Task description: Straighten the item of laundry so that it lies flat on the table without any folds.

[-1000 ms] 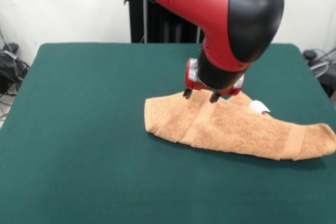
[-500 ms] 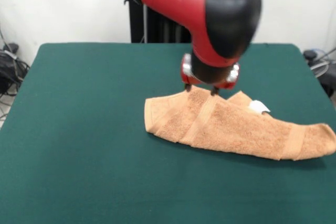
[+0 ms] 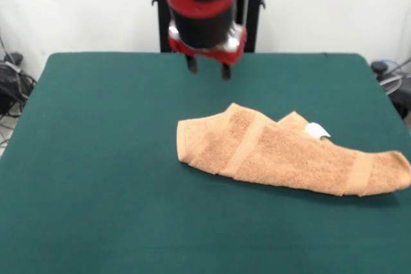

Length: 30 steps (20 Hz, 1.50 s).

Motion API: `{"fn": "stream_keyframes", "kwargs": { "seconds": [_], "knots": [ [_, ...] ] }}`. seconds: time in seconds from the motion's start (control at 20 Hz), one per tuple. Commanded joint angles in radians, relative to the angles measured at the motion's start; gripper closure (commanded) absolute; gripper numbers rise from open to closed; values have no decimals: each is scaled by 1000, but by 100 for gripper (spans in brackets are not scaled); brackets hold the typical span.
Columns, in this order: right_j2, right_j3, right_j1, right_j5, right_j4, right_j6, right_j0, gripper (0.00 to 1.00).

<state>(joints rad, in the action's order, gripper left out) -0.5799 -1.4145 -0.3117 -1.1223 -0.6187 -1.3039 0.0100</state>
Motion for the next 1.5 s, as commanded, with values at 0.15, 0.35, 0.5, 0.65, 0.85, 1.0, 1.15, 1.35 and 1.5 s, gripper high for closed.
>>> {"fn": "stream_keyframes", "kwargs": {
  "seconds": [0.15,0.35,0.5,0.65,0.85,1.0,1.15,1.35,1.5],
  "knots": [
    [155,-136,-114,-80,24,-127,-46,0],
    [202,-194,-121,17,-24,-113,-62,0],
    [240,-238,-125,75,-58,-104,-70,0],
    [277,-259,-117,121,-89,-95,-84,0],
    [326,-302,-119,180,-135,-83,-101,0],
    [363,-332,-118,233,-162,-66,-115,0],
    [392,-349,-115,274,-158,-64,-131,0],
    [432,-370,-112,330,-151,-71,-150,0],
    [460,-377,-104,370,-145,-80,-163,0]
  ]
}}
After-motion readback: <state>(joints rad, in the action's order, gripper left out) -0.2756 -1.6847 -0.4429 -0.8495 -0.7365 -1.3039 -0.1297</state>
